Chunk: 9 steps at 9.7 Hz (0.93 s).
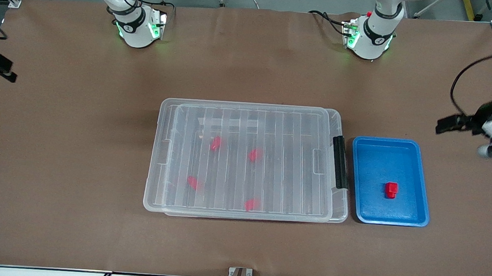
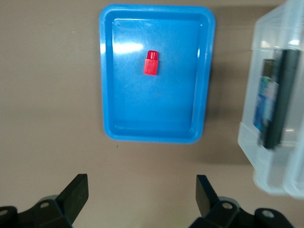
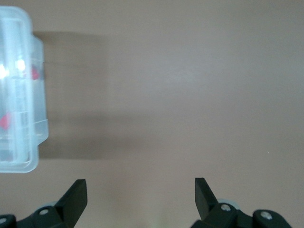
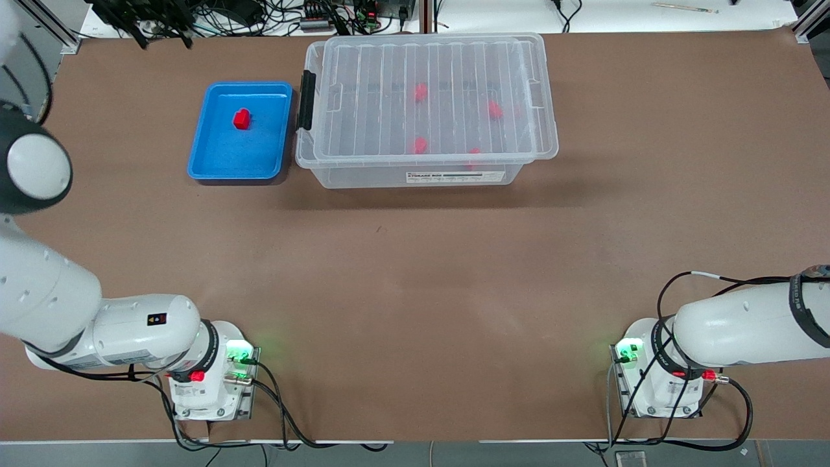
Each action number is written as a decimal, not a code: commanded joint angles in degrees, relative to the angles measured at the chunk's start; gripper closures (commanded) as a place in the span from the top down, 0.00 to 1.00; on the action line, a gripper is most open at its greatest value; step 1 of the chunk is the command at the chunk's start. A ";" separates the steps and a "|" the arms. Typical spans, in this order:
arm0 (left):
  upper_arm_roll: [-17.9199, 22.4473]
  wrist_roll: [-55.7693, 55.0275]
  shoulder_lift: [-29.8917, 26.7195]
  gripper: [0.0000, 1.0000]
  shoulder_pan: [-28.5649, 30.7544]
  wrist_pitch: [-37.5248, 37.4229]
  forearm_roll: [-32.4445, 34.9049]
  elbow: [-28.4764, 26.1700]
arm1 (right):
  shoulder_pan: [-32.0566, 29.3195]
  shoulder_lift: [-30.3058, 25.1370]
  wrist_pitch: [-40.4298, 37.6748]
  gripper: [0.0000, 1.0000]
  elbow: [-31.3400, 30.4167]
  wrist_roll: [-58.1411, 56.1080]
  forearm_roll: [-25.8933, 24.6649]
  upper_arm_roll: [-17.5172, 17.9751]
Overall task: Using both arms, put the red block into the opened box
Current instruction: 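Move the right gripper toward the box while the left gripper reaches the tray, then grasp the red block with the left gripper while the right gripper grips the box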
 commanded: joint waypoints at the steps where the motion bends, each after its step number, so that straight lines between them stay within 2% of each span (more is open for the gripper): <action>1: -0.11 0.38 8.32 1.00 1.56 9.03 1.03 -2.97 | 3.33 3.06 1.28 1.00 -0.68 5.63 -0.05 5.87; 3: -0.11 0.21 16.58 1.00 1.82 16.69 0.85 -2.63 | 5.09 10.61 8.21 1.00 -0.77 13.19 -0.05 11.94; 4: -0.11 -0.49 20.63 1.00 1.22 19.94 0.85 -2.19 | 6.58 14.30 11.63 1.00 -1.20 13.74 -0.14 13.62; 7: -0.02 0.29 28.03 0.92 1.30 28.74 0.94 -1.40 | 9.31 23.28 22.78 1.00 -3.82 13.57 -0.75 13.81; 9: -0.11 0.12 31.20 0.81 1.21 34.01 0.85 -1.31 | 9.94 23.57 31.84 1.00 -9.70 13.40 -1.02 13.73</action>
